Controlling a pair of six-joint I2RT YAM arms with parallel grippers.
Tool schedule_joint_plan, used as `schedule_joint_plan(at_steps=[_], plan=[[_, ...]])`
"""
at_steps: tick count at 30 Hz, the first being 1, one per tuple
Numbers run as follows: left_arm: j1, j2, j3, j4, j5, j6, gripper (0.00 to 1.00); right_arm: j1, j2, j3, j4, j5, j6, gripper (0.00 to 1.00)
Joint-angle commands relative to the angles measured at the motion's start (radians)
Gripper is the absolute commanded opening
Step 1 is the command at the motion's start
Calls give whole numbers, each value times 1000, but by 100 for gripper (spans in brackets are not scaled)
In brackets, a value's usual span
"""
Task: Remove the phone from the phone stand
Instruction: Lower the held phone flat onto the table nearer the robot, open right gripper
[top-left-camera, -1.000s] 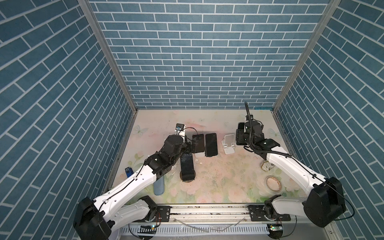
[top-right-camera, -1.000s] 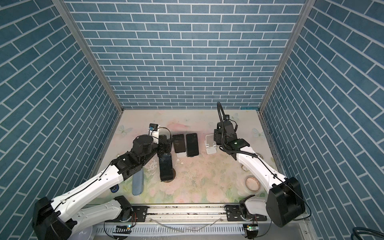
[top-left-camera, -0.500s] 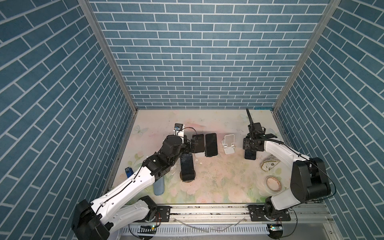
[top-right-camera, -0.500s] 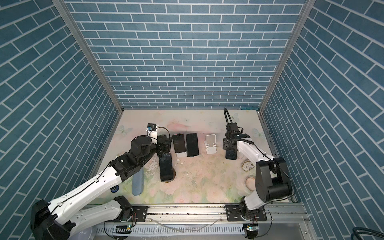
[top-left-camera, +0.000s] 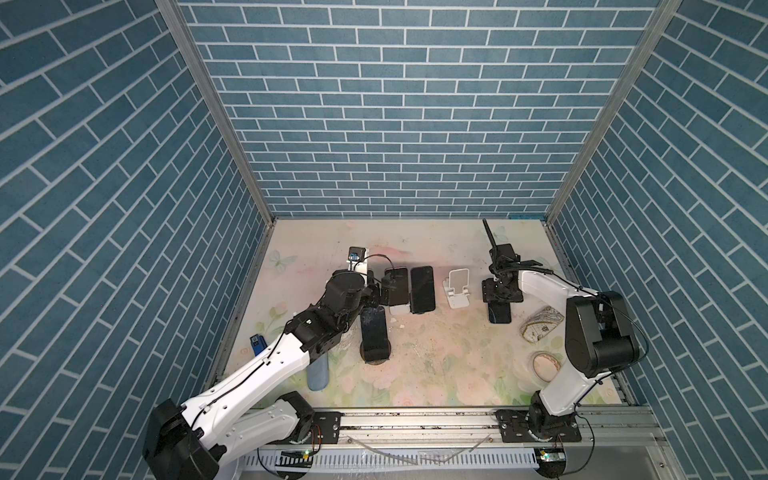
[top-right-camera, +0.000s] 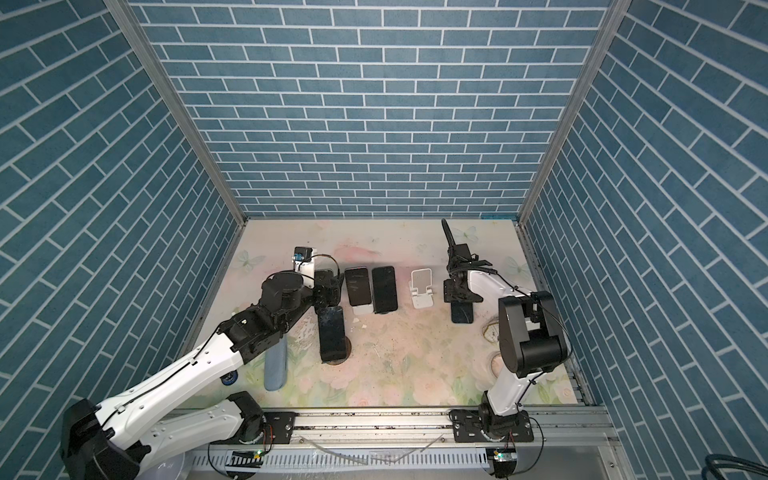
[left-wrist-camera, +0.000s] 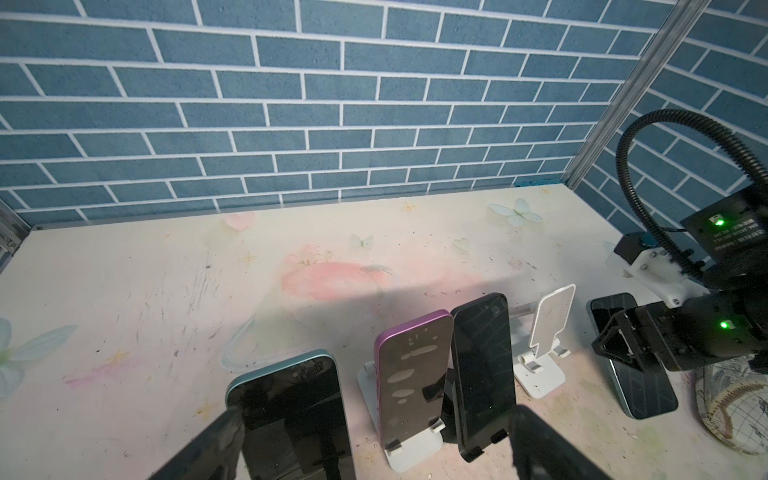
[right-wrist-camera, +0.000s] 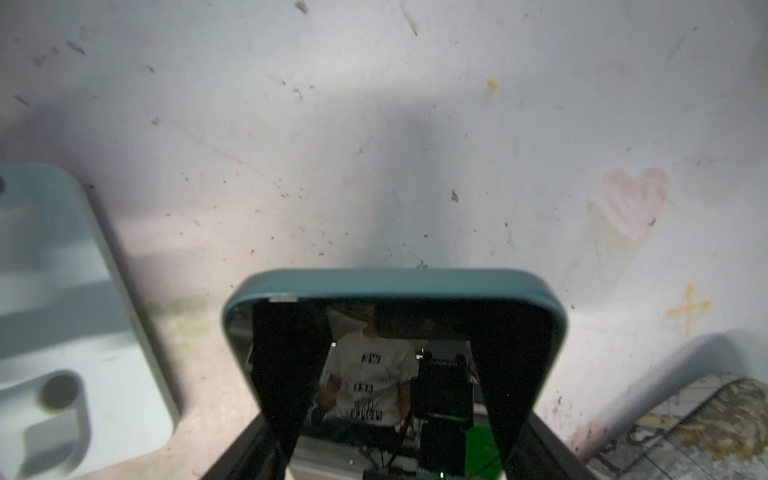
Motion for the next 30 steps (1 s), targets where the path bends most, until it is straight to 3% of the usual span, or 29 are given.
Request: schedule_joint_plan(at_steps=[1,16,30], plan=[[-7,-16,-8,-8,-15,-2,100,-6,25,47,-14,1,-54,43],[-7,-23,-11,-17,-33,9,100,-46,143,60,-44,-105,-80,44],[-8,-39,-5,-34,-56,26,100,-71,168,50,-64,-143,-76,53]])
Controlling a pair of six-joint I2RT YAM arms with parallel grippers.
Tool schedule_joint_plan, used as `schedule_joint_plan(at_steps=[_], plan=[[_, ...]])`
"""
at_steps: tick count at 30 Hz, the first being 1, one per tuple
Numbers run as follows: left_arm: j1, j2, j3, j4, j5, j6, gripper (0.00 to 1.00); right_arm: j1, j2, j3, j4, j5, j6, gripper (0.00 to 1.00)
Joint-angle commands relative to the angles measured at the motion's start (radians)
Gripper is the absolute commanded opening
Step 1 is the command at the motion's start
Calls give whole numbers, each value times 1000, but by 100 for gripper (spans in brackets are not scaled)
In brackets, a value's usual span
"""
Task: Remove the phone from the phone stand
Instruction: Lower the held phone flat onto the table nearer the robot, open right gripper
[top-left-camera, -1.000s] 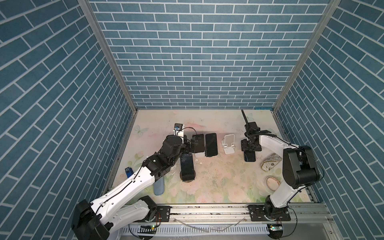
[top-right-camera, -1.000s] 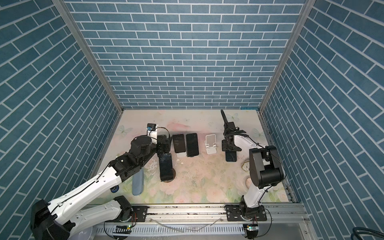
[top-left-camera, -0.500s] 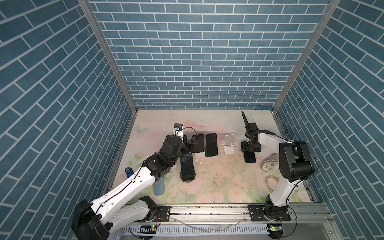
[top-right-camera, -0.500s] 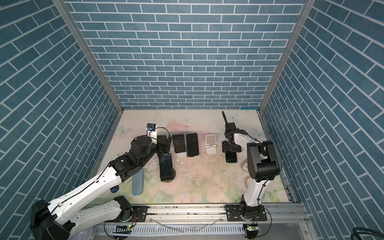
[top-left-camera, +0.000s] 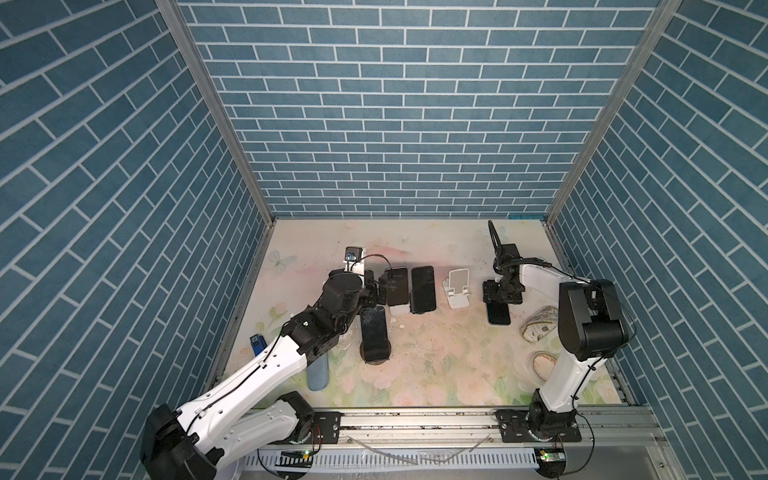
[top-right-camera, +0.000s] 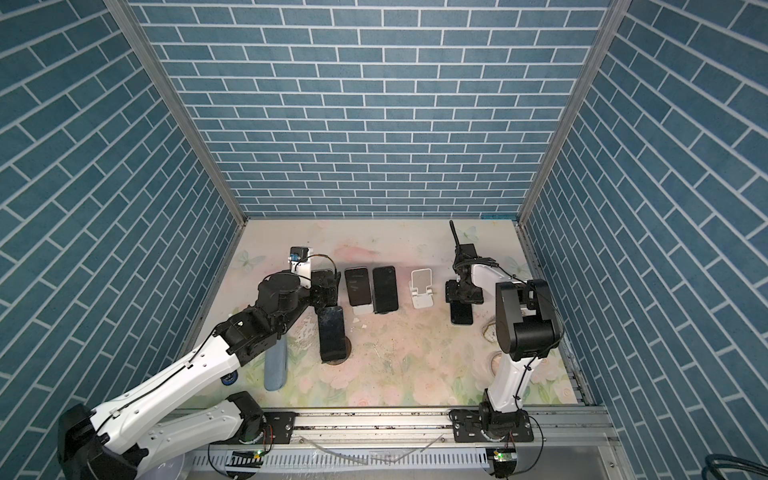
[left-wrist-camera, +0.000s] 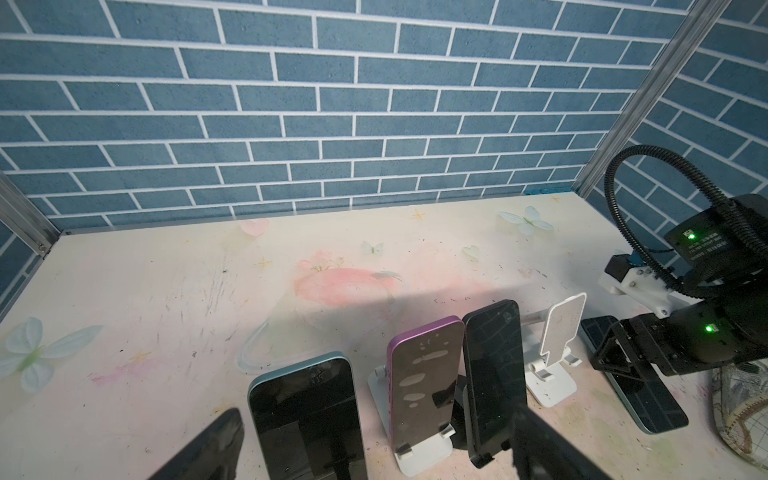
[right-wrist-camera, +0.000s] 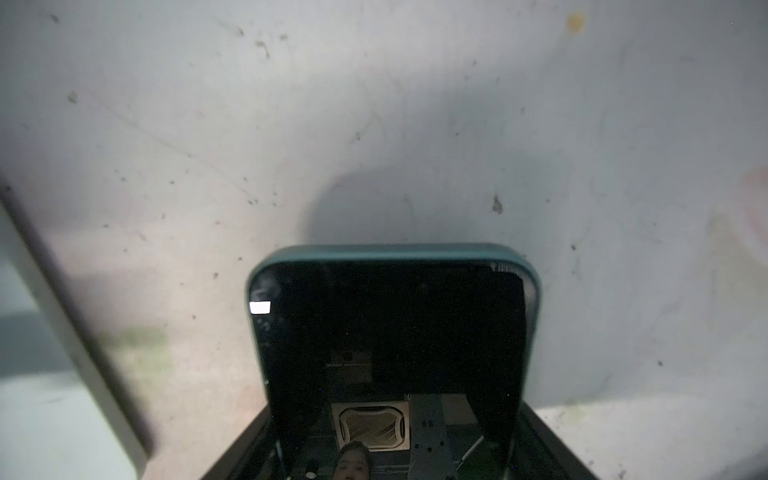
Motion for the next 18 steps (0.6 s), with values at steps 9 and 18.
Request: schedule_joint_plan(at_steps=[9,18], plan=[[-7,-15,0,-26,-17,21,100,-1,65,8,-67,8,-28,64],[-8,-15,0,-24,-20,27,100,-1,65,13,-81,23,-30,71]])
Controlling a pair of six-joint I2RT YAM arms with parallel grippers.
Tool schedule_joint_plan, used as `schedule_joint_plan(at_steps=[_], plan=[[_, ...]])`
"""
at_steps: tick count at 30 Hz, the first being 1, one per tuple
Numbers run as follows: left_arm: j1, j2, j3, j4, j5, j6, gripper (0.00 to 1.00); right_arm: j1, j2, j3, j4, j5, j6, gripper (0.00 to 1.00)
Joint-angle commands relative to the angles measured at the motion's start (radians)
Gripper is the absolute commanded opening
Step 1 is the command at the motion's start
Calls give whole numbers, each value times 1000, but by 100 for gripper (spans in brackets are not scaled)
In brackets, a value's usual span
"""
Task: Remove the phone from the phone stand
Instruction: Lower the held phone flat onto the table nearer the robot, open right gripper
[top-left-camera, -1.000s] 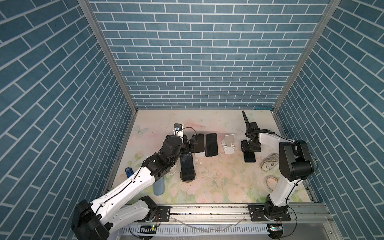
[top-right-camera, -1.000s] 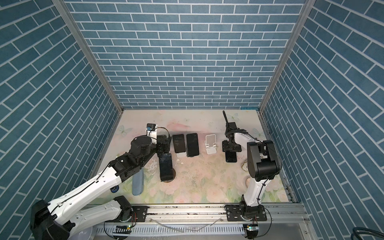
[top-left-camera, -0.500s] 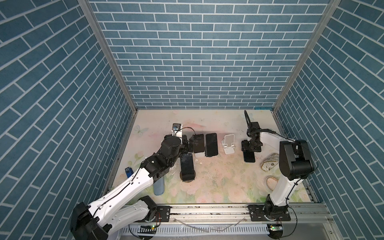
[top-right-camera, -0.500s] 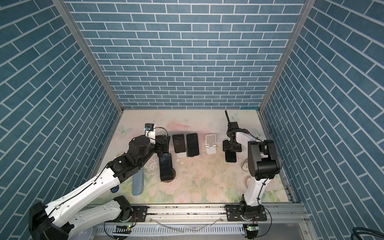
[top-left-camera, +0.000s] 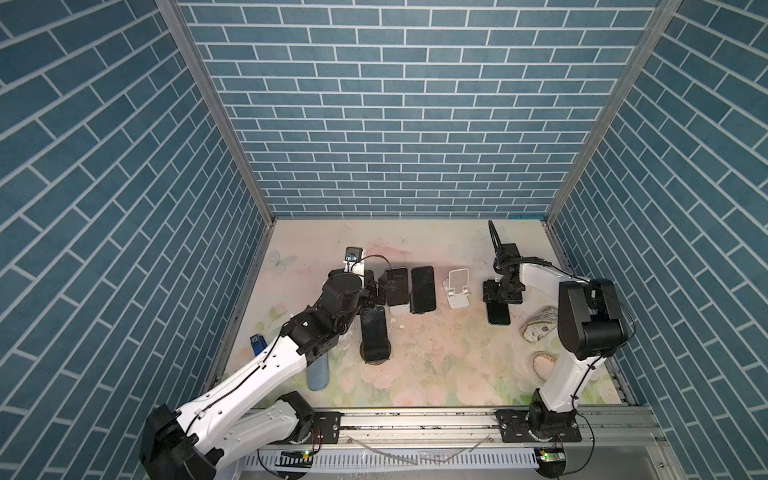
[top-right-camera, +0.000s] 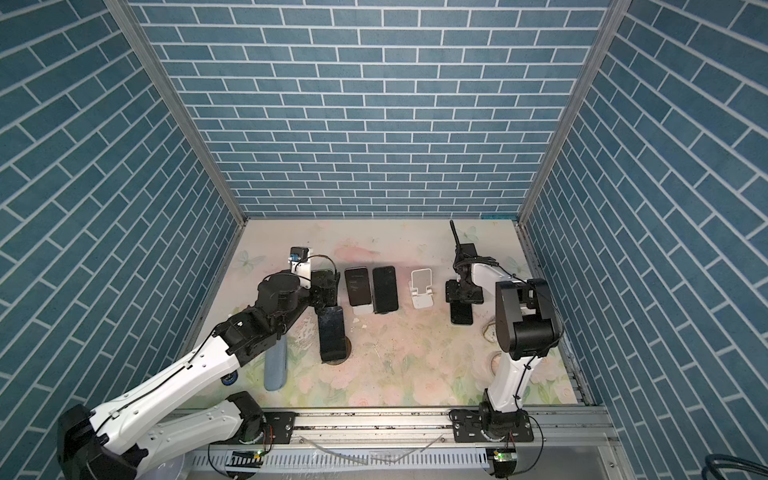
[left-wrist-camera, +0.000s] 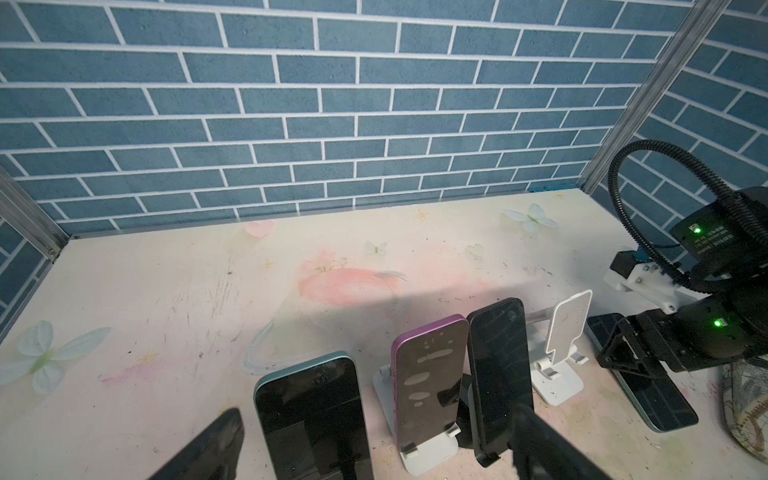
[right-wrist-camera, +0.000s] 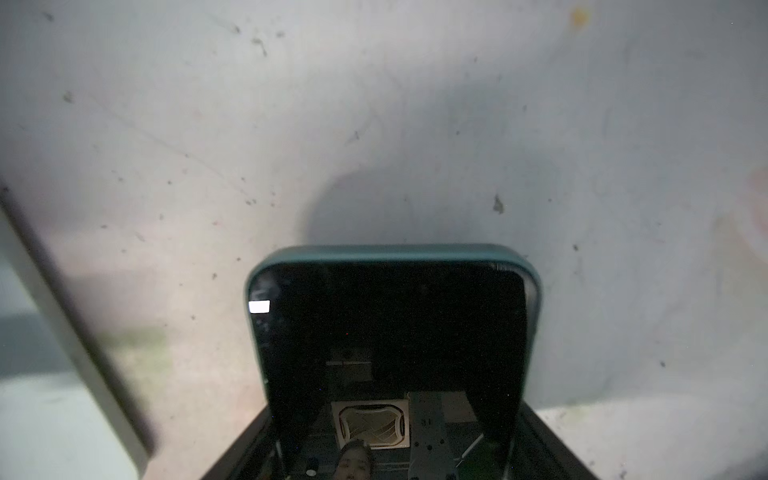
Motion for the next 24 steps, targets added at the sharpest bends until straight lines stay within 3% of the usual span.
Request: schedule_joint_plan(at_steps=[1,18,24], plan=[[-6,-12,1,-17,-13,13,100,0,56,-1,-65,29,-33,72],[-6,-8,5,-18,-7,12,100,0,34,-13,-68,17,-36,81],[-6,-7,2,-19,-10,11,100,2,-38,-14,-58,3,-19,81]])
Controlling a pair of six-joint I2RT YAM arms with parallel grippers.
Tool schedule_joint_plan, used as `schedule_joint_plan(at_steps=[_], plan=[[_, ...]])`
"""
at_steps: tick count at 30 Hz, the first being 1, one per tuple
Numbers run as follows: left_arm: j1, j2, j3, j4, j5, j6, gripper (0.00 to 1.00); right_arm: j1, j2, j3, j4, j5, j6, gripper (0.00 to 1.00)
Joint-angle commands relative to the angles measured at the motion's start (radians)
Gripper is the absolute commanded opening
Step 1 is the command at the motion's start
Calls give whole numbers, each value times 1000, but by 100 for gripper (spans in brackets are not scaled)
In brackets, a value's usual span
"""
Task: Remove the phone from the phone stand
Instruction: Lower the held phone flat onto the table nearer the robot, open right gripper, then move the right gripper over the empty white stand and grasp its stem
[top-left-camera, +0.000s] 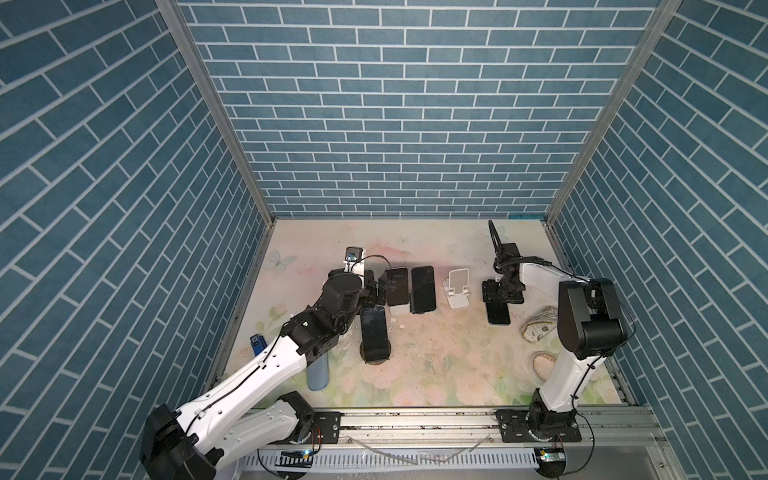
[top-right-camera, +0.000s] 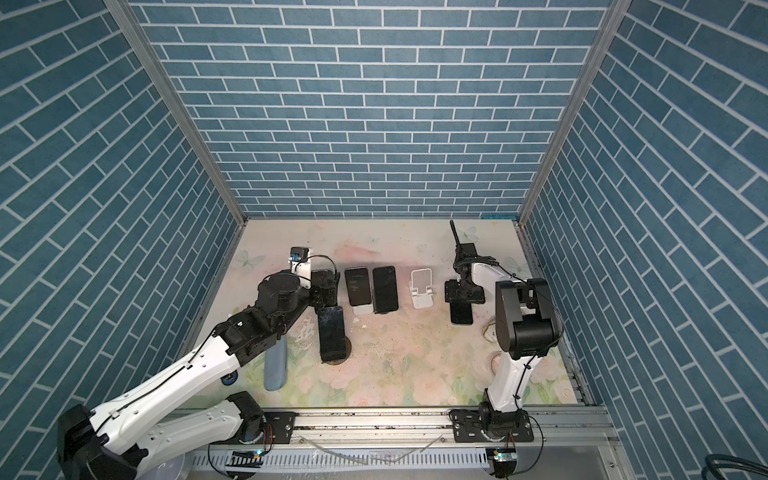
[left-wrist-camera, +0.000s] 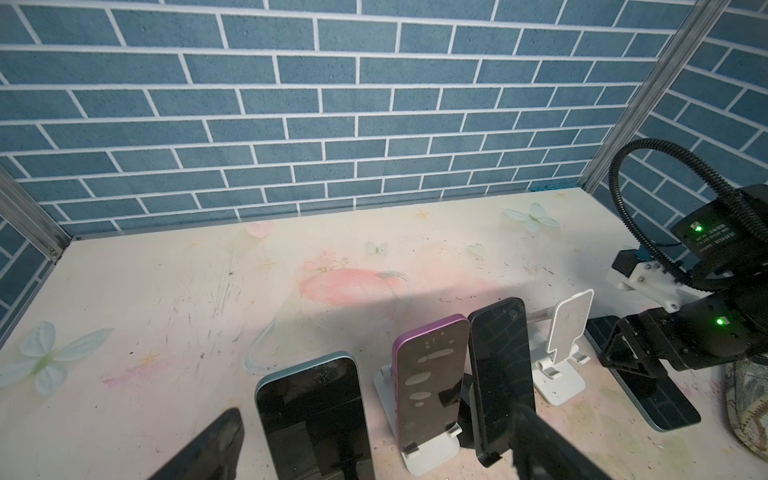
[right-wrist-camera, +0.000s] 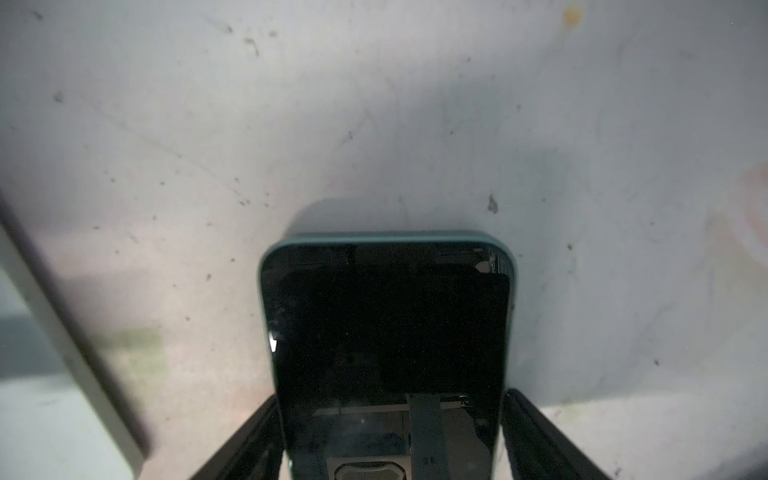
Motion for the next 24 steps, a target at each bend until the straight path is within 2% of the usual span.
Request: schedule_joint_plan(at_steps=[1,6,13,18,24], plan=[[-6,-7,1,-18,-8,7,100,5,-54,-14,-49,2,-15,81],[-6,-7,-3,-14,-8,6,100,32,-157,-5,-43,13,-13,82],[-6,-5,-6,-15,-10,6,100,139,-302,7,-5,76,-15,92],[-7,-6,-13,-10,-9,5,100,243,-346,31,39,144,10,99],[-7,-10,-22,-6,-10,5,100,279,-345,46,119,96,85,99]])
